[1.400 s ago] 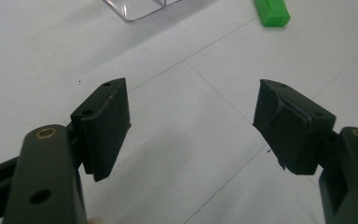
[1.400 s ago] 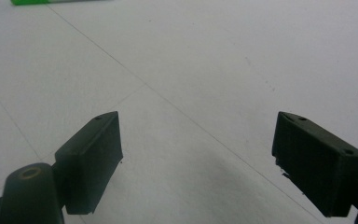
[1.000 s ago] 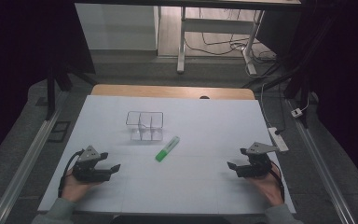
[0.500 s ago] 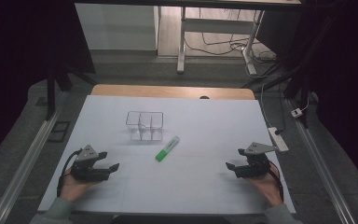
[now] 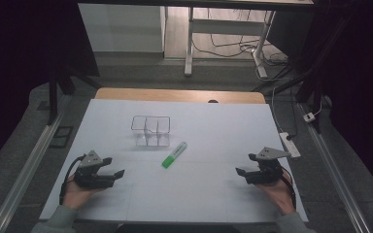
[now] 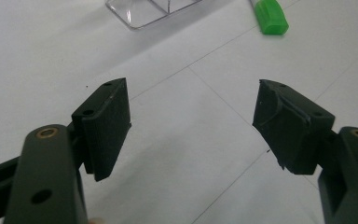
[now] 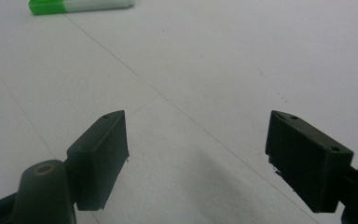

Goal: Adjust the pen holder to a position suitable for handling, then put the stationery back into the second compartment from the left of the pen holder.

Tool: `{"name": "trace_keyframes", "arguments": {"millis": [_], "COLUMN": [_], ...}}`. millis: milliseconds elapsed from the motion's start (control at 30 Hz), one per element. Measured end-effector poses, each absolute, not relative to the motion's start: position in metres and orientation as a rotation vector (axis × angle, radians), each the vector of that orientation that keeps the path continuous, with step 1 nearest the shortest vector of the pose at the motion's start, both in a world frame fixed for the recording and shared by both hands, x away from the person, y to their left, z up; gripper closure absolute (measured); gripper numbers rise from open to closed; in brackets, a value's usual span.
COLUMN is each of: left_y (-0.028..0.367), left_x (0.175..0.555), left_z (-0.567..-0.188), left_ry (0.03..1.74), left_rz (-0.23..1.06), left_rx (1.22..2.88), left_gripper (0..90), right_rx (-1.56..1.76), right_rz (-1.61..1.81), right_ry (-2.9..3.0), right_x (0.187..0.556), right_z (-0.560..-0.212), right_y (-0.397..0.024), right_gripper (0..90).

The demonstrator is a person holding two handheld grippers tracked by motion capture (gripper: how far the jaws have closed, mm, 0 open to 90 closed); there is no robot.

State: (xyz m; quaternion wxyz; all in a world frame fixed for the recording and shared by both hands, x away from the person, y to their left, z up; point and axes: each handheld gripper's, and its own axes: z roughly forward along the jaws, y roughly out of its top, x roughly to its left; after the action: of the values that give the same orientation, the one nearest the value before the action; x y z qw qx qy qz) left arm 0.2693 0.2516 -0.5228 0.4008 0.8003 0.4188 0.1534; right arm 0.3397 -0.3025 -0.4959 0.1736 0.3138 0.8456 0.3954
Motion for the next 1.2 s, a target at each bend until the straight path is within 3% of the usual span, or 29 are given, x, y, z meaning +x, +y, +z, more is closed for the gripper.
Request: {"name": "trace_keyframes", "arguments": {"millis": [1200], "left_y": [0.251], "left_x": [0.270], "left_z": [-0.524], "left_ry": [1.055], "left_rz": [0.384], "left_rx": [2.039], "left_gripper": [26.8], "right_rx": [0.881], "right_rz": [1.160], "right_ry": [2.482], "right_x": [0.379], "right_z": [-0.483], "right_y": [-0.242], "right_gripper": [29.8]}}
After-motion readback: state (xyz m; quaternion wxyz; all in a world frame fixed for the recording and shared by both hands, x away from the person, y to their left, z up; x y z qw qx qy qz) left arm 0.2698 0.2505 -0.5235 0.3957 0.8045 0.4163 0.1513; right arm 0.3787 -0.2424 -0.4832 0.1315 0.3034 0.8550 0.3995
